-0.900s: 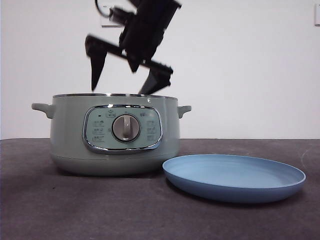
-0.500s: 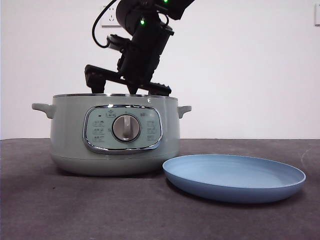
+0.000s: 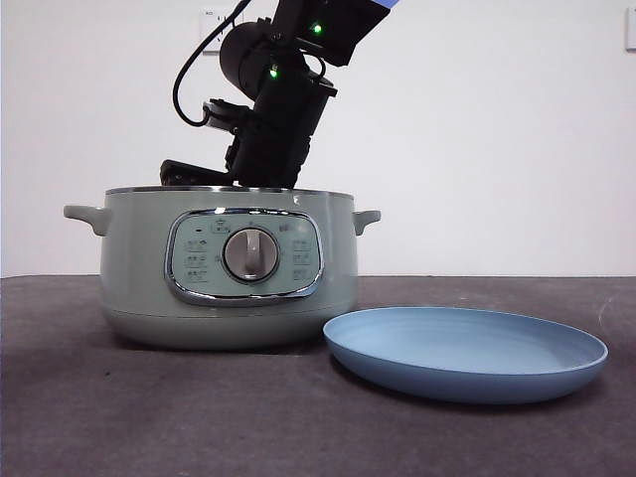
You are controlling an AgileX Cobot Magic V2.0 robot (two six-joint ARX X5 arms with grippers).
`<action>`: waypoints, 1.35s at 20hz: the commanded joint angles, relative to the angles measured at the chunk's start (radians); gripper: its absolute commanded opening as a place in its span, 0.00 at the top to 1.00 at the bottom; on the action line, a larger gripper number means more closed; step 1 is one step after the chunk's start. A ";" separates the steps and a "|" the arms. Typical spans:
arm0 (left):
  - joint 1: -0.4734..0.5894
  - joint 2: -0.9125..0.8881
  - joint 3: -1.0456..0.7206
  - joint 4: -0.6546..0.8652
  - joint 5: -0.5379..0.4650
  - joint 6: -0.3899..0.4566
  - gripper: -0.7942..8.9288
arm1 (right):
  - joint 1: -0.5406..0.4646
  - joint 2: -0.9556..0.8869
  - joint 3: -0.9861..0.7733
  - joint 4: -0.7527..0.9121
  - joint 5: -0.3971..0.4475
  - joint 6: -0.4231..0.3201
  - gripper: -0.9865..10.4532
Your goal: Take the corn out from the steamer,put the corn on the plate,close the lid
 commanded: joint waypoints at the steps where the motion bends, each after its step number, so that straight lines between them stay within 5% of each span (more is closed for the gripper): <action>1: -0.002 -0.009 0.005 0.030 0.003 -0.006 0.93 | -0.001 0.036 -0.003 -0.012 0.008 0.021 0.60; 4: -0.002 -0.009 0.005 0.030 0.003 -0.006 0.93 | -0.001 0.036 -0.003 0.011 0.005 0.019 0.92; 13: -0.002 -0.009 0.005 0.058 0.002 -0.006 0.93 | -0.001 -0.174 -0.003 0.036 0.002 -0.055 0.93; 21: -0.002 -0.009 0.005 0.114 0.002 -0.006 0.93 | -0.052 -0.549 -0.020 -0.285 0.135 -0.179 0.93; 27: -0.002 -0.009 0.005 0.126 0.002 -0.006 0.93 | -0.199 -0.724 -0.338 -0.212 0.068 -0.159 0.93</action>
